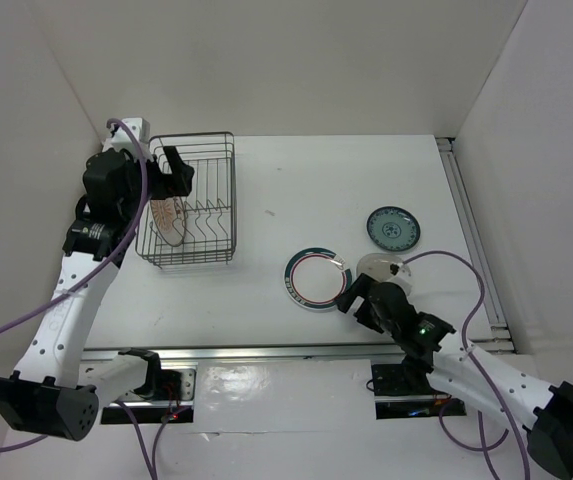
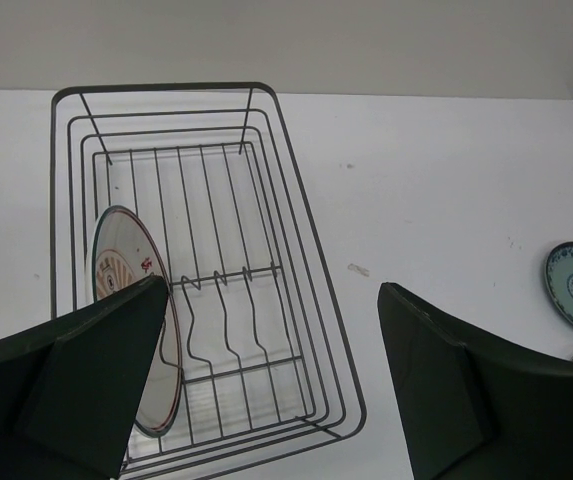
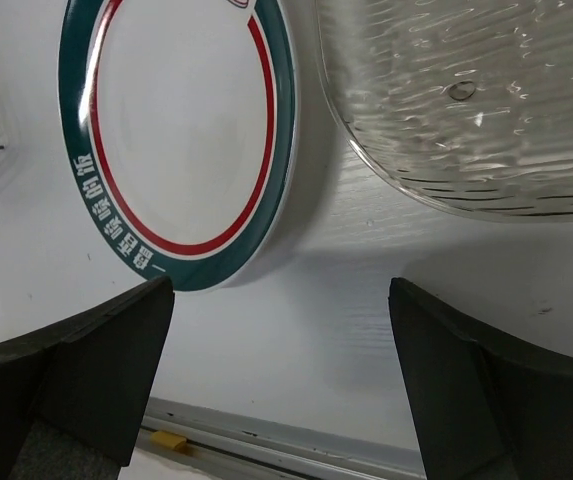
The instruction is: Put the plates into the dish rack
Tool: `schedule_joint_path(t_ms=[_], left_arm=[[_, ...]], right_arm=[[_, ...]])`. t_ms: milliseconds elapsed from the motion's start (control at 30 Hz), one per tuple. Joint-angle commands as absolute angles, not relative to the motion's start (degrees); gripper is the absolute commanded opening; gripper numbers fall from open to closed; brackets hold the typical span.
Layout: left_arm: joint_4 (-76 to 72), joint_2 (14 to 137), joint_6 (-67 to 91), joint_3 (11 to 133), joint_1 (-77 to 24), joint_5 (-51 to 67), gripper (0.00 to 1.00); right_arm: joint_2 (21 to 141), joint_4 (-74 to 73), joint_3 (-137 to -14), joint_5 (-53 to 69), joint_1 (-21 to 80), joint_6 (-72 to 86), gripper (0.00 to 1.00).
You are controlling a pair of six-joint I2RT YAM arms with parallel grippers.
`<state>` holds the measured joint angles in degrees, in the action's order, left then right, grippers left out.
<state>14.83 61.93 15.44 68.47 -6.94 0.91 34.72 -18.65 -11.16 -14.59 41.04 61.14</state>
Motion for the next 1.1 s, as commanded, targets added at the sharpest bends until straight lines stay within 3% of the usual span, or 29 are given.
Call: schedule_joint_path(t_ms=[0,433,700,833,867,967,1000,1067], left_arm=[[12.0,60.4,16.5,68.5,-7.0,3.2,1.00],[11.4,61.0,16.5,68.5,-7.0,4.3,1.00],[11.4,61.0,17.1,67.9,-7.0,4.8,1.00],[11.4,61.0,17.1,67.9,-7.0,4.8,1.00],[11.4,61.0,17.1,67.9,-7.0,4.8,1.00],[10.9,61.0,17.1,67.4,-7.0,4.8,1.00],[10.9,61.0,17.1,67.4,-7.0,4.8,1.00],[10.9,61.0,17.1,67.4,-7.0,5.4,1.00]], right_arm=[[36.3,-10.4,-10.3,-16.2,41.9,64.0,0.95],[45.3,9.1,-4.0,-22.9,44.4,68.6,0.92],[59.7,19.7,-4.0,-23.6,44.9,70.0,0.75],[66.5,24.3,-4.0,-23.6,45.4,71.3,0.52],[67.6,24.9,-4.0,-23.6,45.4,72.0,0.37],[71.2,26.2,-4.7,-23.6,45.4,72.6,0.06],[72.8,26.2,-4.7,-24.3,45.4,73.1,0.00],[74.1,25.6,-6.7,-24.8,45.4,73.1,0.00]])
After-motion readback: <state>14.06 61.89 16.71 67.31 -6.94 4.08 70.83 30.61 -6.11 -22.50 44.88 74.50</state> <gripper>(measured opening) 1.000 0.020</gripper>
